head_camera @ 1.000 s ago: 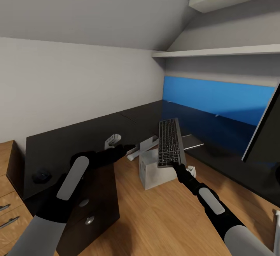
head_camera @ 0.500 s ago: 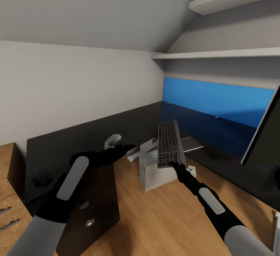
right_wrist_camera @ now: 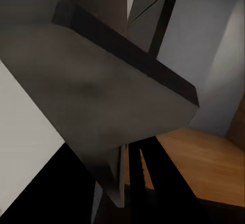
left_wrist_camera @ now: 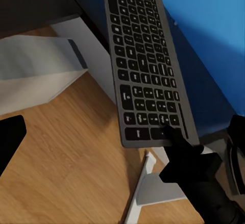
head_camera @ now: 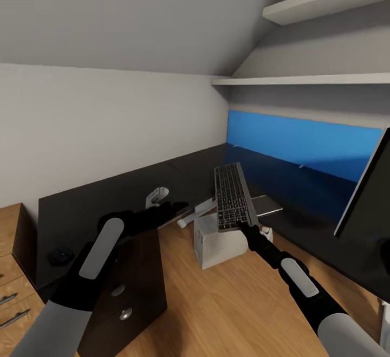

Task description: In the bedroom, organize the workspace by keeping the computer under the desk, ensuring the monitor is on the desk, placing the keyboard on the desk next to the monitor, placing the mouse on the desk next to the keyboard, moving the folder from the swivel chair onto the desk next to the mouse, stacking the notebook on top of the folder with the pen on top of the notebook, and positioning the swivel chair next to the desk.

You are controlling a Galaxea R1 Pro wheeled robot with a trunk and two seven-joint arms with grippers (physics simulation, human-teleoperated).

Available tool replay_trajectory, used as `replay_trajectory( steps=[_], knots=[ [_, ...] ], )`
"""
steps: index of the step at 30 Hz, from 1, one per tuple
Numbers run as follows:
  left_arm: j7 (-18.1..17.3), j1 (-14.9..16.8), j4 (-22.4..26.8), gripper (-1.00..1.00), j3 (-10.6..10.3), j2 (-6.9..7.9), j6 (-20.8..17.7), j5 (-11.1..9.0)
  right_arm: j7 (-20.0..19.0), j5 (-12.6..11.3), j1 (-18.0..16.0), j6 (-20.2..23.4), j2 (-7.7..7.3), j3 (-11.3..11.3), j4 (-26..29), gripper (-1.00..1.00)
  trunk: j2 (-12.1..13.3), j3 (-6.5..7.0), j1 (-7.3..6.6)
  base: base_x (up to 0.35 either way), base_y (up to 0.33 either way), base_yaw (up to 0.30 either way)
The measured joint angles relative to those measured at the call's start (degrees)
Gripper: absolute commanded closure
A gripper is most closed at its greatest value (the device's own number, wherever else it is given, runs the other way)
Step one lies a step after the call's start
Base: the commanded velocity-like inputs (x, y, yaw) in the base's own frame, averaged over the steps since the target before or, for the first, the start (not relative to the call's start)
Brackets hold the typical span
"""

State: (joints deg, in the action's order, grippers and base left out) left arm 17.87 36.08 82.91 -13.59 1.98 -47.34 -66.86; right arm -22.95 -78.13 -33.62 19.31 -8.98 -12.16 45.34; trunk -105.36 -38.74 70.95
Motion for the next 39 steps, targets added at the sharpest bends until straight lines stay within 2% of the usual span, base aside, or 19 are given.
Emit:
replay_trajectory(
  steps=[10, 13, 18, 22, 28, 32, 33, 34, 39],
  knots=[
    [-0.29, -0.01, 0.73, -1.0, -0.03, 0.08, 0.13, -0.03, -0.3, 0.19, -0.01, 0.63, 0.03, -0.24, 1.24, 1.0, 0.0, 0.0, 0.0, 0.0, 0.0, 0.156],
    [-0.45, -0.04, 4.58, -1.0, -0.51, 0.7, 0.04, -0.07, -0.31, 0.41, -0.01, 0.62, 0.12, -0.67, 1.37, 1.0, 0.0, 0.0, 0.0, 0.0, 0.0, 0.275],
    [-0.51, -0.06, 6.65, -1.0, -1.34, 2.03, 0.07, -0.06, -0.38, 0.24, -0.01, 0.69, 0.11, -4.3, 3.18, 1.0, 0.0, 0.0, 0.0, 0.0, 0.0, 0.278],
    [-0.45, -0.07, 6.82, -1.0, -1.42, 2.29, 0.08, -0.08, -0.33, 0.38, 0.05, 0.6, 0.14, -5.05, 4.06, 1.0, 0.0, 0.0, 0.0, 0.0, 0.0, 0.278],
    [-0.35, -0.08, 6.69, -1.0, -1.45, 2.38, 0.02, -0.13, -0.4, 0.29, 0.08, 0.61, 0.34, -7.5, 4.33, 1.0, 0.0, 0.0, 0.0, 0.0, 0.0, 0.279],
    [-0.39, -0.06, 6.59, -1.0, -1.45, 2.38, 0.02, -0.2, -0.41, 0.21, 0.05, 0.58, 0.75, -7.77, 4.23, 1.0, 0.0, 0.0, 0.0, 0.0, 0.0, 0.279],
    [-0.47, -0.06, 6.39, -1.0, -1.46, 2.47, -0.05, -0.27, -0.33, 0.11, 0.07, 0.72, 2.04, -8.44, 4.17, 1.0, 0.0, 0.0, 0.0, 0.0, 0.0, 0.279],
    [-0.48, -0.05, 6.33, -1.0, -1.46, 2.53, -0.06, -0.32, -0.29, 0.53, 0.09, 0.68, 2.71, -9.26, 4.06, 1.0, 0.0, 0.0, 0.0, 0.0, 0.0, 0.279],
    [-0.51, -0.09, 6.26, -1.0, -1.46, 2.63, -0.03, -0.33, -0.25, 0.14, 0.09, 0.78, 4.54, -11.54, 3.89, 1.0, 0.0, 0.0, 0.0, 0.0, 0.0, 0.278]
  ],
)
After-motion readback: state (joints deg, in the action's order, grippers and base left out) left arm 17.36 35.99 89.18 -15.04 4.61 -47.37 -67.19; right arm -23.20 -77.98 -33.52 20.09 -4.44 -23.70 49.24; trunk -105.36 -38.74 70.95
